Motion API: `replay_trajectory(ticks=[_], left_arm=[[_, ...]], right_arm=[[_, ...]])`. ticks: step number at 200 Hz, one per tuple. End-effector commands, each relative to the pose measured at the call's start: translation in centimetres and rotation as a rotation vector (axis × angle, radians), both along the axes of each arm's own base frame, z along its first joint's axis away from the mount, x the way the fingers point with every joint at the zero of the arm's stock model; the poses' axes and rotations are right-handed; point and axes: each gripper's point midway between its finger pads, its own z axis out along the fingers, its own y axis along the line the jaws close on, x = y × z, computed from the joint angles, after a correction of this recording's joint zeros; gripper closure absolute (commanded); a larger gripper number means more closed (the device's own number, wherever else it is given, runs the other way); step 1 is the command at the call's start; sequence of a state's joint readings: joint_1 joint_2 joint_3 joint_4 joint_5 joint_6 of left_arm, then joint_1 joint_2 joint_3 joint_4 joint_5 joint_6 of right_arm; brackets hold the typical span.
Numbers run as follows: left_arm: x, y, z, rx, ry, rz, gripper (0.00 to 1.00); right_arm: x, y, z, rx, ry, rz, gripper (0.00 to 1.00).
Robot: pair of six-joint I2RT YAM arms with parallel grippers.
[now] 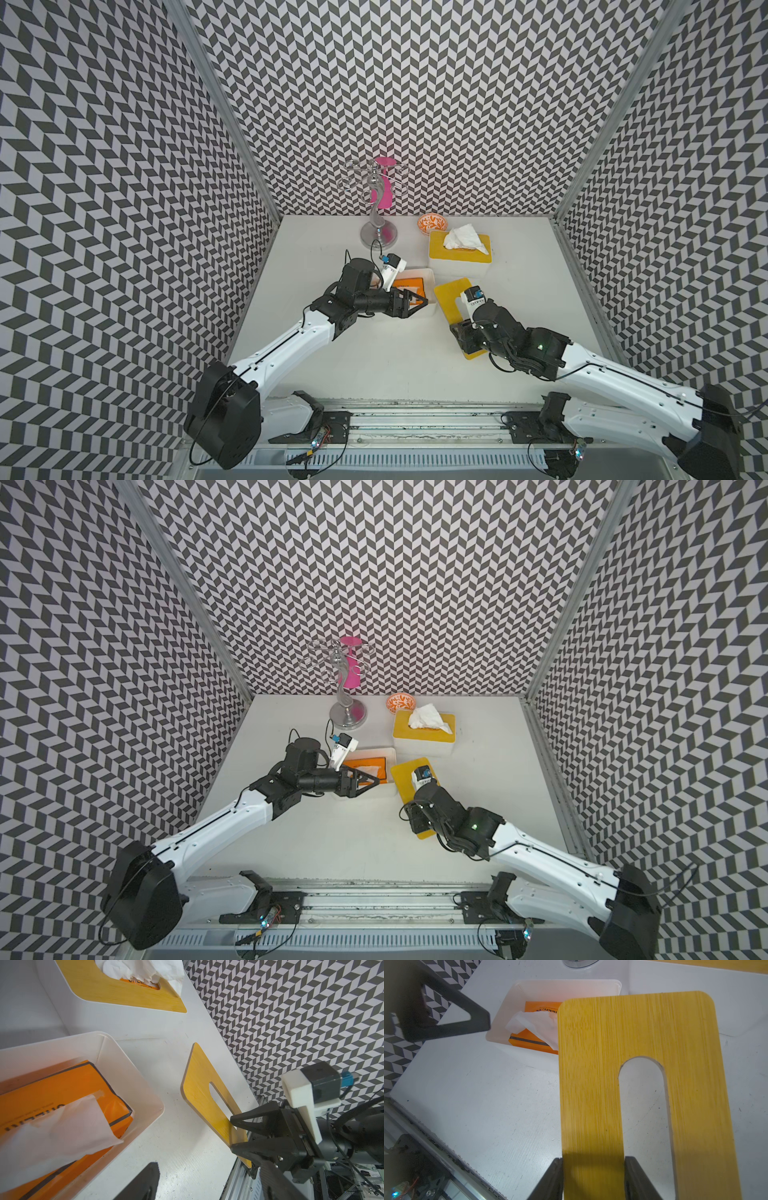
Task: Put the tissue paper into the tissue box
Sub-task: Pick up the box lid from the center of the board.
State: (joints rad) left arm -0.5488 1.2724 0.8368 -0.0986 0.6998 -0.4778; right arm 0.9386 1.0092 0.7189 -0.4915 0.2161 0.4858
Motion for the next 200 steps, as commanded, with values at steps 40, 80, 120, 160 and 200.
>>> replay_trajectory(ticks=[40, 80, 120, 160, 200], left_arm=[[0.8, -2.5, 1.2, -0.102, 0.03, -0.073, 0.34], [1.1, -3.3, 0.3, -0.118, 0.059, -0.068, 0.45], [1.0, -4.2, -0.7, -0.11, 0.083, -0.074, 0.54], [1.0, -4.6, -1.4, -0.118, 0.097, -0.068, 0.63], [0.9, -5.0, -2.2, -0.106, 0.109, -0.067, 0.6]], right_arm=[[0.0, 1.5, 1.6, 0.066, -0.046, 0.024, 0.85], [-0.2, 2.0, 1.8, 0.06, -0.052, 0.032, 0.85], [-0.3, 2.5, 1.7, 0.058, -0.052, 0.041, 0.85], [-0.4, 2.9, 1.6, 0.056, -0.054, 0.049, 0.85], [-0.5, 3.1, 1.5, 0.051, -0.055, 0.049, 0.85]])
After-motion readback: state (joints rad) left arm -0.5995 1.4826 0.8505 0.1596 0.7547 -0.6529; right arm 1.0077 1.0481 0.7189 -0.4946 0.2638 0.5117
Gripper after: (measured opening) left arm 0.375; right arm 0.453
